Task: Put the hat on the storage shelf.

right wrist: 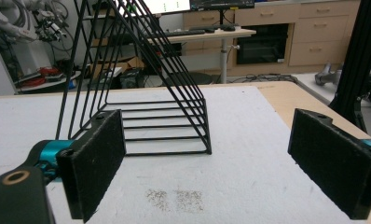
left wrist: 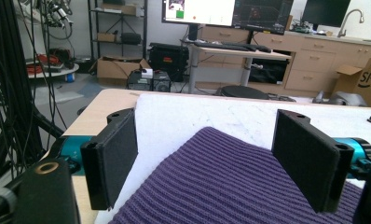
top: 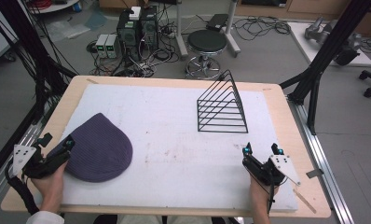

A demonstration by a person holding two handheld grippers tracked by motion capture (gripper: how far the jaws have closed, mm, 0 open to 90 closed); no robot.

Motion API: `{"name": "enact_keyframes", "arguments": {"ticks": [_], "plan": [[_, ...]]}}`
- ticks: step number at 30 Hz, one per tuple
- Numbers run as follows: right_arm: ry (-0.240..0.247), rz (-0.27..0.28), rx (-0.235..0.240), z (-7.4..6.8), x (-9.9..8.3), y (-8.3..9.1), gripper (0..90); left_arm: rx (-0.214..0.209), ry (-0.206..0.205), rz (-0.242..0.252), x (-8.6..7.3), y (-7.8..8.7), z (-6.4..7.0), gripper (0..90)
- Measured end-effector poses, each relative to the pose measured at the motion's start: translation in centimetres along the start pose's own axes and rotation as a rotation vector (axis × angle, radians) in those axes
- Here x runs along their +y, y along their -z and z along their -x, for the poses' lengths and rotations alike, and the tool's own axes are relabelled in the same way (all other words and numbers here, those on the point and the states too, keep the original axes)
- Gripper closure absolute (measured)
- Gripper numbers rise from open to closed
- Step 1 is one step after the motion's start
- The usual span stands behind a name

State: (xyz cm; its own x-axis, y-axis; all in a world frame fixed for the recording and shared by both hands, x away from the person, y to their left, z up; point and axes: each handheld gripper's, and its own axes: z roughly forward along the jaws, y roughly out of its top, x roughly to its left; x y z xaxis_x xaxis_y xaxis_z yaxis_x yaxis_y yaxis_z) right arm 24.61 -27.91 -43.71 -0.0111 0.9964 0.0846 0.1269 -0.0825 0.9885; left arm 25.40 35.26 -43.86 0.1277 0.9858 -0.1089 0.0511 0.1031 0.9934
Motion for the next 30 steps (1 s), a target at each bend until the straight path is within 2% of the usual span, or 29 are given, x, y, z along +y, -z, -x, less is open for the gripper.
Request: {"name": "enact_keyframes", "arguments": {"ticks": [30], "plan": [[-0.029,-0.029,0.009,0.19,-0.06,-0.11,10.3,-0.008,0.009,-0.015,-0.07,-0.16,-0.22,22.2]]}}
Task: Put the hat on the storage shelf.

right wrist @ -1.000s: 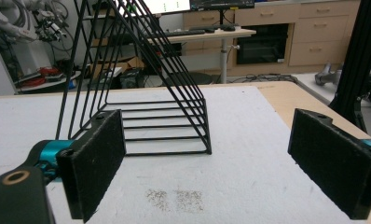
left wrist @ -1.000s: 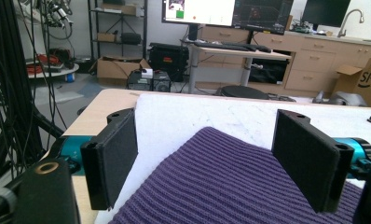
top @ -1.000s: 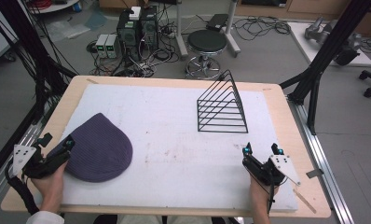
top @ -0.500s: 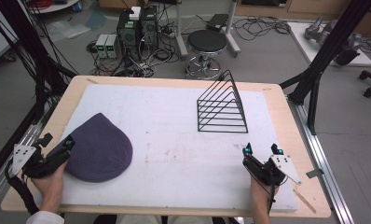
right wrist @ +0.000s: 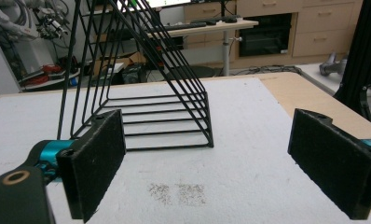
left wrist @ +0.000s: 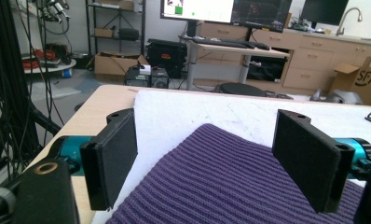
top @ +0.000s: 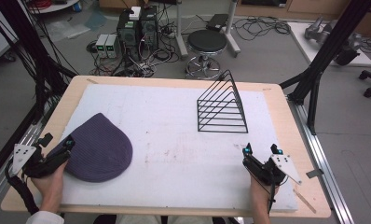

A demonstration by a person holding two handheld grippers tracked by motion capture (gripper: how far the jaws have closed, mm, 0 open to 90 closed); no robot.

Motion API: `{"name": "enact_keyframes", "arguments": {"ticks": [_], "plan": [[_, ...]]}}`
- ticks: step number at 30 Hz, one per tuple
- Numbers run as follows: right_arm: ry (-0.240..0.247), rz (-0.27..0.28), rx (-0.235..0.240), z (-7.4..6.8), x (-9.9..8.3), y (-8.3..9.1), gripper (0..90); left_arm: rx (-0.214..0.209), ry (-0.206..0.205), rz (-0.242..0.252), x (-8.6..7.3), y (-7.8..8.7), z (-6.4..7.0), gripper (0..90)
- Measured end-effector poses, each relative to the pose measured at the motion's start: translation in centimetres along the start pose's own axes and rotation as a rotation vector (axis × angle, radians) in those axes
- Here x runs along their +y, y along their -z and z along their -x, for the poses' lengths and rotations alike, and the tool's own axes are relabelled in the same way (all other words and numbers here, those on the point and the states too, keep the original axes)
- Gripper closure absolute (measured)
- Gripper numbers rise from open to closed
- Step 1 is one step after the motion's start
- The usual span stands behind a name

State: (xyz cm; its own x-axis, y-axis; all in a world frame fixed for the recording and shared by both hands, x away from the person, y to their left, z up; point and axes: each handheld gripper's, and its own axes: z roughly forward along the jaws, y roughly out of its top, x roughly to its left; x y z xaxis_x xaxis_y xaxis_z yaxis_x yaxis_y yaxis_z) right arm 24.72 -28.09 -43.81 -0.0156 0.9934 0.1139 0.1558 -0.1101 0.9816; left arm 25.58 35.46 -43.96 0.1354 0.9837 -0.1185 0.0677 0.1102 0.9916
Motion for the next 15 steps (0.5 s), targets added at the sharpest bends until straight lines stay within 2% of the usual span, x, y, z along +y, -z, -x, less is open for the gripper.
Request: {"name": "enact_keyframes", "arguments": {"ticks": [1,2,3,4,5,6,12,14,15], "plan": [[0.000,0.000,0.000,0.0,0.0,0.0,10.3,-0.003,-0.012,-0.004,0.0,0.0,0.1,22.2],[0.000,-0.001,0.002,0.0,0.0,0.0,10.3,-0.010,-0.064,-0.028,0.1,-0.2,0.4,20.9],[0.000,-0.001,0.002,0.0,0.0,0.0,10.3,-0.010,-0.064,-0.028,0.1,-0.2,0.4,20.3],[-0.002,-0.005,0.004,0.0,0.0,0.0,10.3,-0.018,-0.082,-0.035,0.2,-0.3,0.5,20.1],[-0.002,-0.005,0.004,0.0,0.0,0.0,10.3,-0.026,-0.088,-0.035,0.2,-0.3,0.7,20.1],[0.000,-0.004,0.006,0.0,0.0,0.0,10.3,-0.053,-0.097,-0.042,0.2,-0.5,1.1,20.1],[0.000,-0.006,0.008,-0.1,0.0,0.0,10.3,-0.100,-0.103,-0.066,0.5,-0.6,1.5,19.9],[-0.001,-0.005,0.007,-0.1,0.0,0.0,10.3,-0.126,-0.128,-0.094,1.0,-0.7,1.8,19.9],[-0.001,-0.005,0.007,-0.1,0.0,0.0,10.3,-0.126,-0.128,-0.094,1.0,-0.7,1.8,19.9]]}}
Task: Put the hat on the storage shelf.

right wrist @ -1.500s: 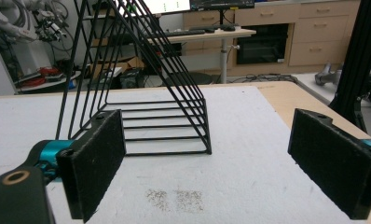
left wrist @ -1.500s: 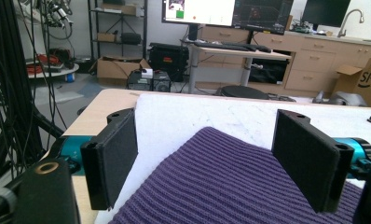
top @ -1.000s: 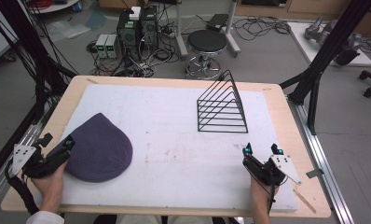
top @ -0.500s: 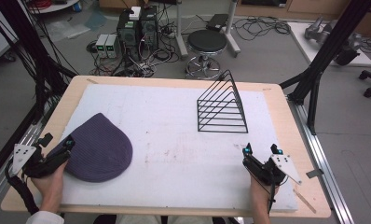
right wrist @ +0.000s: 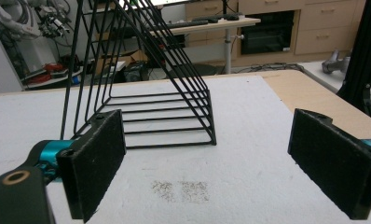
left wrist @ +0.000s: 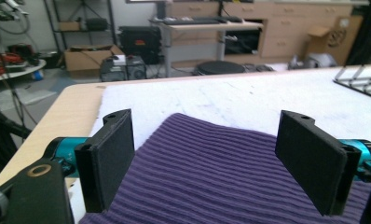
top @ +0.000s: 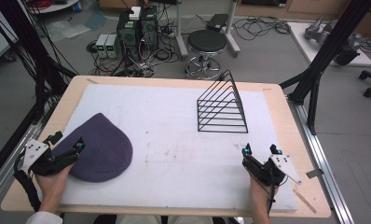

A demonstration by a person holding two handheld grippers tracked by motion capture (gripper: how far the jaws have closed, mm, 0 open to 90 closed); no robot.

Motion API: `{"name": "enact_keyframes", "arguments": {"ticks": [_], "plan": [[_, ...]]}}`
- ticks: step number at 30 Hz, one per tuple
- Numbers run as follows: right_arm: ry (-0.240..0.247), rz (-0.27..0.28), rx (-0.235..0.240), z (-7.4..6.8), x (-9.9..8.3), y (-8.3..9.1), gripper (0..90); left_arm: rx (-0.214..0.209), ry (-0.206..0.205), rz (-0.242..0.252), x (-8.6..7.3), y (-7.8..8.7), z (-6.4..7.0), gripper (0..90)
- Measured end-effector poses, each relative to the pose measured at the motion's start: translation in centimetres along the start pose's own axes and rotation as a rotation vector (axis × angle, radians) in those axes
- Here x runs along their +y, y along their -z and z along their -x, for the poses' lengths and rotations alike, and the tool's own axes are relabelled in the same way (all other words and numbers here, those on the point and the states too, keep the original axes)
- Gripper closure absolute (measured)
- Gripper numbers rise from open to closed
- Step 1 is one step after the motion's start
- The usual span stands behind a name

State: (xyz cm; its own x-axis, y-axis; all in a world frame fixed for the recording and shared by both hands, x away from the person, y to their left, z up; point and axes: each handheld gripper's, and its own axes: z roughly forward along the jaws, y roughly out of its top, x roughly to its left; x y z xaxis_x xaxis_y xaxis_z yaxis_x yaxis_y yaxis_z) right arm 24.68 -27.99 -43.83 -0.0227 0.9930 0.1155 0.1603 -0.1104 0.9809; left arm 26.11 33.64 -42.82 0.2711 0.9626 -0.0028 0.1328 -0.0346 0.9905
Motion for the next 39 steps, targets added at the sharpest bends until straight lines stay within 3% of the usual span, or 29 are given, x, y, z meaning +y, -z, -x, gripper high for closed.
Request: {"name": "enact_keyframes", "arguments": {"ticks": [9,21,30,39], "plan": [[-0.004,-0.010,0.003,-0.1,0.0,0.0,10.3,-0.072,-0.058,-0.078,0.8,-0.2,0.9,20.0],[-0.011,-0.009,0.005,0.1,0.0,-0.1,10.3,-0.116,-0.046,-0.117,1.1,0.0,0.5,20.0],[-0.031,-0.012,-0.002,0.6,0.0,0.0,10.3,-0.241,-0.052,-0.170,1.6,0.0,0.6,20.0],[-0.015,-0.017,0.009,0.4,0.0,-0.3,10.2,-0.329,-0.099,-0.230,1.8,-0.2,1.1,19.9]]}}
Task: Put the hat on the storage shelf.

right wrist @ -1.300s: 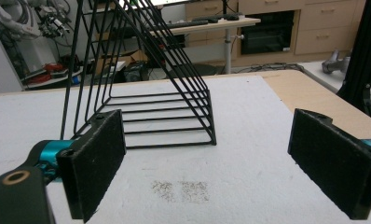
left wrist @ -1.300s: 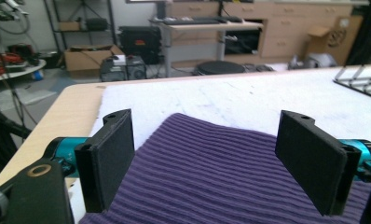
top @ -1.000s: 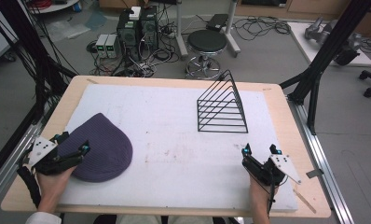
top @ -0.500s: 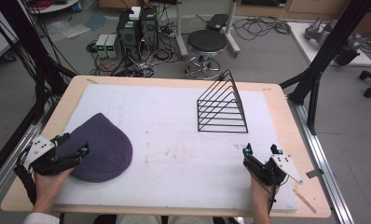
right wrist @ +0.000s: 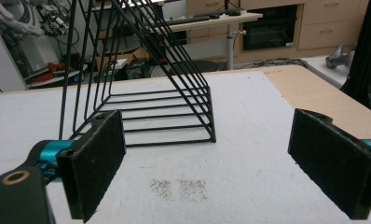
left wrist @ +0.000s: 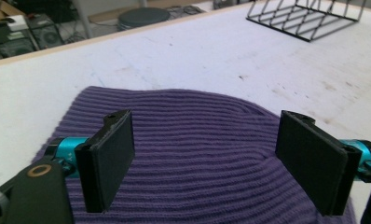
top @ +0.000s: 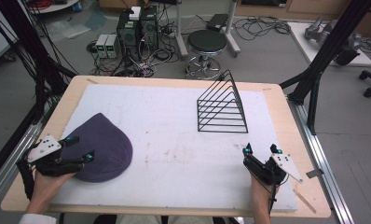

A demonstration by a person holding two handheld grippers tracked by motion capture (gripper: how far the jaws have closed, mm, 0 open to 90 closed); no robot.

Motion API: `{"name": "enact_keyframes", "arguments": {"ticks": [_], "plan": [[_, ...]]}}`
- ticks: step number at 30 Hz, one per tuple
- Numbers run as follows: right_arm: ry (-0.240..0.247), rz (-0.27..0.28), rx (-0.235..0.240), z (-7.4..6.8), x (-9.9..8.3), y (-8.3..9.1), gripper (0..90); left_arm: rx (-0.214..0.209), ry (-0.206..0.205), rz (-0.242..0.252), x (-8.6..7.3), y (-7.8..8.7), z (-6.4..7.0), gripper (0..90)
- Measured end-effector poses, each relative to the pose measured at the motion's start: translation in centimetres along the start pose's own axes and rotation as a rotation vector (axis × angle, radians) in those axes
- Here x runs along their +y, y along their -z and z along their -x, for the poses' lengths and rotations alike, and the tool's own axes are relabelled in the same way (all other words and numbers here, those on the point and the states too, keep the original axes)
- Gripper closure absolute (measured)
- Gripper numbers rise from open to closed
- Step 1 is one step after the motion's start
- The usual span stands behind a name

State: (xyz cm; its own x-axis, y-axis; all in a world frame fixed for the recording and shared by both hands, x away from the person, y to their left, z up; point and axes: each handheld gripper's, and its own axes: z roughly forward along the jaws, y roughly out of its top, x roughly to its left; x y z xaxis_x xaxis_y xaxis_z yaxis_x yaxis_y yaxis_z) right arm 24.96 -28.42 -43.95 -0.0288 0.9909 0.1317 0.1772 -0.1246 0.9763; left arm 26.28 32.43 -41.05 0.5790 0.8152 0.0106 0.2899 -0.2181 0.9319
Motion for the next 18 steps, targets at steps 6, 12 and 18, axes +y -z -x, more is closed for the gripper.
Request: {"name": "enact_keyframes", "arguments": {"ticks": [6,12,18], "plan": [[0.001,-0.006,0.003,0.03,-0.01,-0.07,10.3,-0.048,-0.016,-0.042,0.09,-0.25,0.23,19.5],[0.001,-0.007,0.003,0.05,-0.01,-0.11,10.2,-0.105,-0.020,-0.080,-0.01,-0.42,0.23,18.7],[0.003,-0.007,0.003,0.03,-0.01,-0.14,10.2,-0.145,-0.033,-0.129,-0.19,-0.84,0.46,18.4]]}}
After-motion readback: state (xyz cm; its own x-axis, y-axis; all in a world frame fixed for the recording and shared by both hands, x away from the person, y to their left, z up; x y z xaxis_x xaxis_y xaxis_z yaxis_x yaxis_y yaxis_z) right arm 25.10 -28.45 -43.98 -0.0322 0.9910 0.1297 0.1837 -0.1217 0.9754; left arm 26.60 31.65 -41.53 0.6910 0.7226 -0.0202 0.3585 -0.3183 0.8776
